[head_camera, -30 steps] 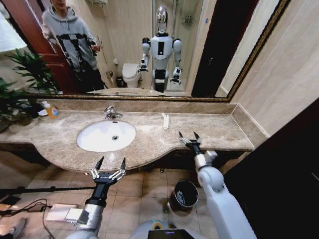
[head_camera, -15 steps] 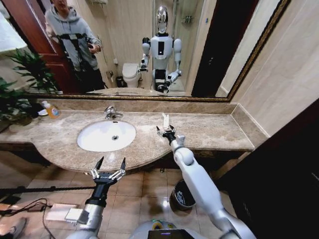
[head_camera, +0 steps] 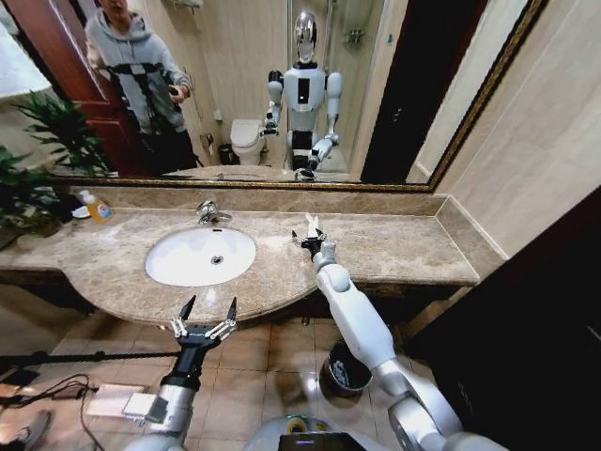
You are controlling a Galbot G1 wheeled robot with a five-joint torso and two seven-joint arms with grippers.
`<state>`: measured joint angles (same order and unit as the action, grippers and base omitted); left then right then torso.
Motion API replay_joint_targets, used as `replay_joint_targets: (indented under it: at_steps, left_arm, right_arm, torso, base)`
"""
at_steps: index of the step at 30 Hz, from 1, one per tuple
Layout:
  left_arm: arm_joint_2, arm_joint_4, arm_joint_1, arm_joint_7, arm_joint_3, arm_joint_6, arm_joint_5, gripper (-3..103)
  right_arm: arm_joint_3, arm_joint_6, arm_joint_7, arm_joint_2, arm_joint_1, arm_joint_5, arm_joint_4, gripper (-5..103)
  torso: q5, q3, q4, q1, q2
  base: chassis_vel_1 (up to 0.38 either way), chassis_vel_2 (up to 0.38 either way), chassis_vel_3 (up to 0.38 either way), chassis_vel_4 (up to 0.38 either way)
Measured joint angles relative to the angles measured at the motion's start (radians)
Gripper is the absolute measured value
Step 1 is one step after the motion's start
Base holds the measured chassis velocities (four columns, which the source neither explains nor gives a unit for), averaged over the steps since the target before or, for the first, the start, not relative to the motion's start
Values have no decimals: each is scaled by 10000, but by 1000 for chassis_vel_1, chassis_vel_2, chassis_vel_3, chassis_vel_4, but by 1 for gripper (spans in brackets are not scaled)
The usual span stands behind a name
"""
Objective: Pick up the trash from the sink and place it in the trash bin.
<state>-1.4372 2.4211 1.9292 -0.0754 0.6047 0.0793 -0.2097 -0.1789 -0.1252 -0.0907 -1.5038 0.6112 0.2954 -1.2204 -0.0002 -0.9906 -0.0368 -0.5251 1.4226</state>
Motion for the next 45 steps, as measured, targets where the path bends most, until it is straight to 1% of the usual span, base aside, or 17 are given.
replay_joint_targets:
  at_steps: [5, 7, 8, 11, 12, 14, 15, 17, 18, 20, 23, 27, 29, 32, 36, 42, 45]
  left_arm:
    - [0, 0, 0, 0, 0, 0, 0, 100]
    - [0, 0, 0, 0, 0, 0, 0, 100]
    - [0, 0, 0, 0, 0, 0, 0, 100]
    - [0, 0, 0, 0, 0, 0, 0, 100]
    - [0, 0, 0, 0, 0, 0, 0, 100]
    - [0, 0, 0, 0, 0, 0, 0, 100]
    - [0, 0, 0, 0, 0, 0, 0, 100]
    - [0, 0, 0, 0, 0, 0, 0, 100]
    - [0, 0, 0, 0, 0, 0, 0, 100]
    - [0, 0, 0, 0, 0, 0, 0, 100]
    - [0, 0, 0, 0, 0, 0, 0, 100]
    - [0, 0, 1, 0, 0, 0, 0, 100]
    - [0, 0, 0, 0, 0, 0, 0, 100]
    - [0, 0, 0, 0, 0, 0, 0, 100]
    - [0, 0, 0, 0, 0, 0, 0, 100]
    - [0, 0, 0, 0, 0, 0, 0, 100]
    - [0, 0, 0, 0, 0, 0, 0, 100]
  right_arm:
    - [-214, 42, 67, 114, 13, -56, 159, 102]
    - [-336, 80, 154, 215, 133, -134, 99, 95]
    - [-336, 80, 154, 215, 133, -134, 99, 95]
    - [-354, 72, 159, 224, 180, -157, 73, 80]
    - [-354, 72, 159, 224, 180, -157, 73, 80]
    - [-306, 43, 154, 219, 206, -154, 74, 69]
    - [-306, 43, 154, 219, 206, -154, 74, 69]
    - [-284, 2, 144, 198, 226, -152, 73, 58]
    - [-284, 2, 144, 198, 226, -152, 73, 58]
    - [-281, -41, 130, 195, 234, -137, 59, 47]
    - [-264, -87, 106, 207, 244, -86, 7, 42]
    - [-248, -141, 59, 254, 253, -37, -24, 20]
    - [-248, -147, 56, 266, 254, -24, -44, 20]
    - [-247, -167, 52, 330, 274, 23, -150, 4]
    - [-258, -235, 21, 433, 345, 129, -380, 0]
    - [-253, -430, -17, 662, 612, 395, -1002, 0]
    - [-146, -337, 115, 1116, 1157, 815, -2061, 0]
  torso:
    - [0, 1, 0, 0, 0]
    - [1, 0, 3, 0, 0]
    - [1, 0, 3, 0, 0]
    - [2, 1, 1, 1, 1]
    - [2, 1, 1, 1, 1]
    - [1, 1, 1, 1, 1]
    - [1, 1, 1, 1, 1]
    - [2, 1, 0, 1, 1]
    - [2, 1, 0, 1, 1]
    - [2, 1, 0, 1, 1]
    - [2, 1, 0, 1, 1]
    - [2, 1, 1, 1, 1]
    - [2, 1, 0, 1, 1]
    - [2, 1, 0, 1, 1]
    - [2, 1, 0, 1, 1]
    - [2, 1, 0, 0, 1]
    - [2, 1, -1, 1, 1]
  base:
    - [0, 0, 0, 0]
    - [0, 0, 0, 0]
    - [0, 0, 0, 0]
    - [0, 0, 0, 0]
    - [0, 0, 0, 0]
    - [0, 0, 0, 0]
    - [0, 0, 0, 0]
    - [0, 0, 0, 0]
    - [0, 0, 0, 0]
    - [0, 0, 0, 0]
    - [0, 0, 0, 0]
    - [0, 0, 0, 0]
    - [0, 0, 0, 0]
    - [0, 0, 0, 0]
    - [0, 0, 0, 0]
    - [0, 0, 0, 0]
    - [0, 0, 0, 0]
